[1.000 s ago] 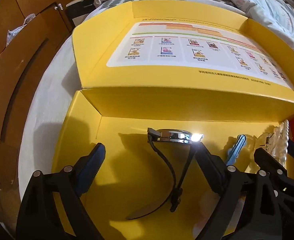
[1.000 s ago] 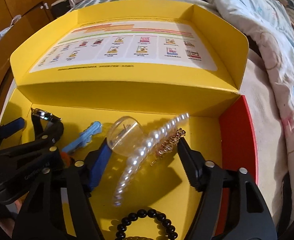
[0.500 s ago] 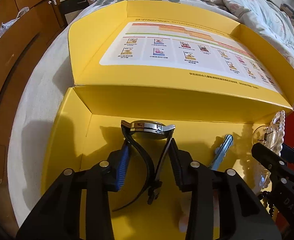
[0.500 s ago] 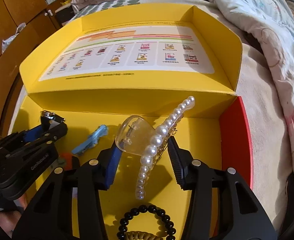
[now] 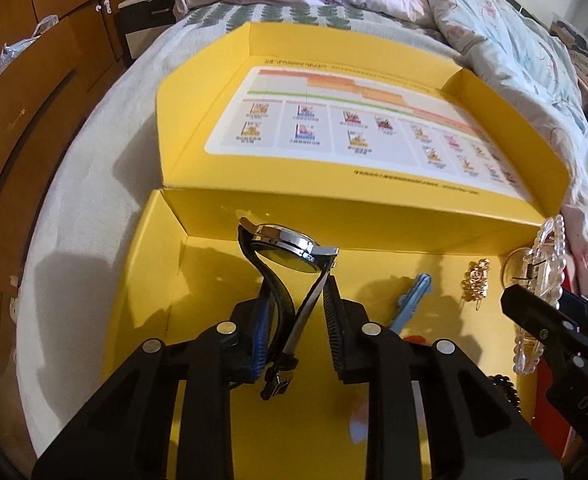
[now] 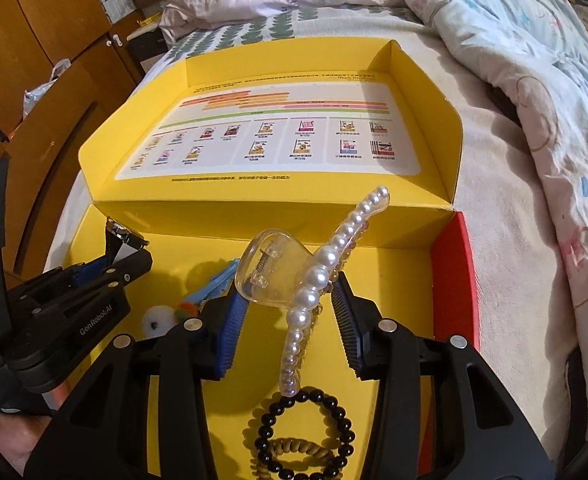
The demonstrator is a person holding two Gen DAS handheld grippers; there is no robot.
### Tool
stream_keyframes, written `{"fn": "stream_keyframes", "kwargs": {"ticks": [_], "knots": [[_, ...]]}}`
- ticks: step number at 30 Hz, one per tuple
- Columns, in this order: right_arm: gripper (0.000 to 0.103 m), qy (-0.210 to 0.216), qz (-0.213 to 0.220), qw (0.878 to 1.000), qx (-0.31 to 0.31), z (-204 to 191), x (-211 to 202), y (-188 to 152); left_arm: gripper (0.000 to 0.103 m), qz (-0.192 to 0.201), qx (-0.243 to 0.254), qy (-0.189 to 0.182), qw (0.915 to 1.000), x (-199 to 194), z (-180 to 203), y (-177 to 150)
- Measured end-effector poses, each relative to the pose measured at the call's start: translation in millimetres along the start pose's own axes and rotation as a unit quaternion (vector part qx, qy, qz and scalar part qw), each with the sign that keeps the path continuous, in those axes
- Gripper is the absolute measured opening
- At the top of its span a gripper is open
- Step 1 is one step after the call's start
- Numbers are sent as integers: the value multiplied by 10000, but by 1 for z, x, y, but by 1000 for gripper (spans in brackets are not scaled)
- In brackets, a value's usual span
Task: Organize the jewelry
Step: 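Grasp the black watch with the left gripper while the right grasps the pearl claw clip, then lift the watch with the left gripper while the right carries the pearl clip out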
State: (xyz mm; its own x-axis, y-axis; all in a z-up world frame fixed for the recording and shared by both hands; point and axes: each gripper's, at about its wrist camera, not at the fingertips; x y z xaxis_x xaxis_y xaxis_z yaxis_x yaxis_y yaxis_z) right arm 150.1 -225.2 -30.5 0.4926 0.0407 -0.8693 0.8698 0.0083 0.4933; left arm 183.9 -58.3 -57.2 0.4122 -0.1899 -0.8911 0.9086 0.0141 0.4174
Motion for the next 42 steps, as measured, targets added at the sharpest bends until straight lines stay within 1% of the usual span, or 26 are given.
{"fn": "stream_keyframes", "kwargs": {"ticks": [7,12,15,19,22,25,27,29,32,37,39,42], "knots": [[44,60,100,9999,-43,-3,-26,-1,25,186,45,-25,9998,-29,2,0],[44,112,337,9994,-39,-6,-64,-4,25,361,94,-40,9993,-60,1,-5],[44,75,459,9989,-56,-7,-91,-10,25,425,134,-75,9990,-82,-4,-11],[44,34,628,9980,-18,-5,-134,-23,25,541,141,-95,9984,-111,-12,-19],[44,18,695,9976,-56,-8,-158,-37,25,591,136,-155,9980,-132,-13,-30],[44,40,805,9967,-54,-12,-183,-62,25,584,183,-244,9978,-151,-9,-49],[44,97,879,9961,4,-13,-193,-79,25,602,277,-314,9973,-164,-4,-64],[44,82,861,9963,-13,-17,-199,-102,25,649,363,-343,9966,-175,2,-81],[44,92,754,9971,-24,-21,-202,-137,25,648,383,-524,9958,-186,8,-111],[44,3,599,9982,-91,-27,-206,-188,25,413,500,-738,9952,-186,21,-166],[44,-2,570,9984,-59,-25,-206,-207,25,381,530,-729,9952,-184,24,-188],[44,18,381,9993,7,-19,-196,-227,25,257,558,-759,9952,-176,28,-216]]}}
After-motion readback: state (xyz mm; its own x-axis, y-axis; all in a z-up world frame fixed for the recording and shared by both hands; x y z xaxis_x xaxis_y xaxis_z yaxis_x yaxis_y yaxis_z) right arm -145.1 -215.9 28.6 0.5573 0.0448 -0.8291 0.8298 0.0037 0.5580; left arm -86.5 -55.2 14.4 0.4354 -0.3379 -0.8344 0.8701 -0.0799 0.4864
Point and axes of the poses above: each gripper's, at about its wrist camera, not at the fingertips, and x roughly the way its jaws point, z to its right, y to its top, and after that the axes turned 10 degrees about -x, right-handed
